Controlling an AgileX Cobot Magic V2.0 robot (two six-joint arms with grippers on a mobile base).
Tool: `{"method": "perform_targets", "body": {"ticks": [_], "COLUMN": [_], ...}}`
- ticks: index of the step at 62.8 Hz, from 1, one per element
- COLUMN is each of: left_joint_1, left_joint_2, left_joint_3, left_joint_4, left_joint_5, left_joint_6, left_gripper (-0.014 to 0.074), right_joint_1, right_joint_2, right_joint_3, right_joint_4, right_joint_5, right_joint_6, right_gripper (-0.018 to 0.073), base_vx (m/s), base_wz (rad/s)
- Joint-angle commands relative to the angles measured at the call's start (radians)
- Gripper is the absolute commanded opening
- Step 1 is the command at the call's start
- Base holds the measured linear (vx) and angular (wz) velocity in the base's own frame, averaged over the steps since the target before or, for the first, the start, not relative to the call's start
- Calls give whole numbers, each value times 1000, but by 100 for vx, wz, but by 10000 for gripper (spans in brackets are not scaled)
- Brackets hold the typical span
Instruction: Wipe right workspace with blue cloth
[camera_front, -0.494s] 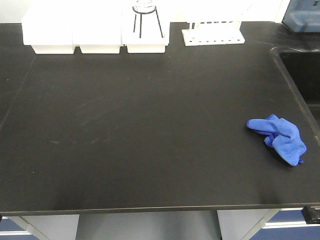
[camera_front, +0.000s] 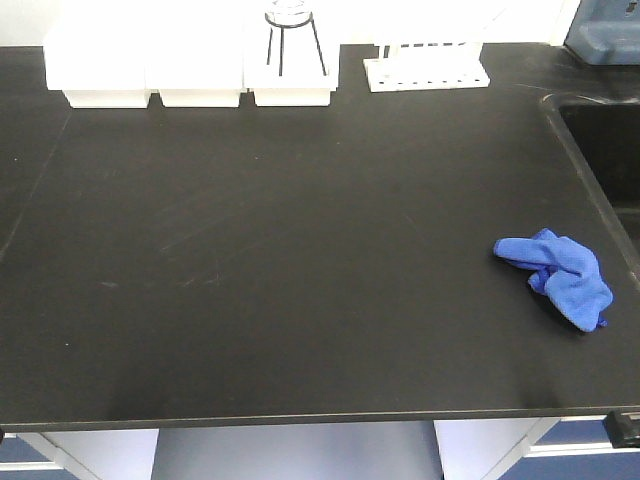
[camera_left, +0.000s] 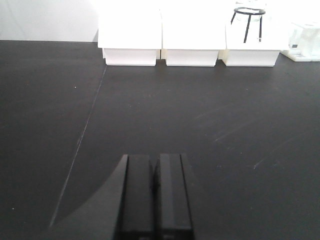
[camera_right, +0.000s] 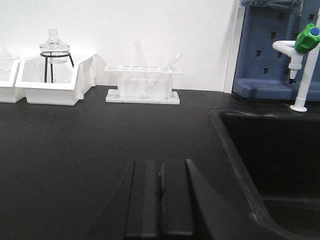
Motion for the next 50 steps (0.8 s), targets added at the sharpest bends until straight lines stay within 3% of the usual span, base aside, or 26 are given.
{"method": "perform_targets", "body": {"ticks": [1, 25, 39, 44, 50], "left_joint_1": [-7, -7, -7, -7, -7], "left_joint_2": [-16, -16, -16, -16, -16], "left_joint_3": [30, 30, 30, 30, 30], "left_joint_4": [1, 1, 1, 1, 1], "left_joint_5": [-79, -79, -79, -79, -79], "left_joint_6": [-8, -8, -8, -8, -8], "left_gripper": [-6, -6, -6, -6, -6], "right_joint_1": [-7, -7, -7, -7, -7], "right_joint_2": [-5, -5, -5, 0, 69], "right_joint_3": [20, 18, -20, -101, -287], "right_joint_4": [0, 0, 38, 66, 97], "right_joint_5": [-84, -116, -480, -428, -205], "right_joint_6": [-7, -13, 19, 19, 1], "right_gripper": [-8, -8, -8, -8, -8], "base_vx": [0, 0, 0, 0, 0], "base_wz": [0, 0, 0, 0, 0]}}
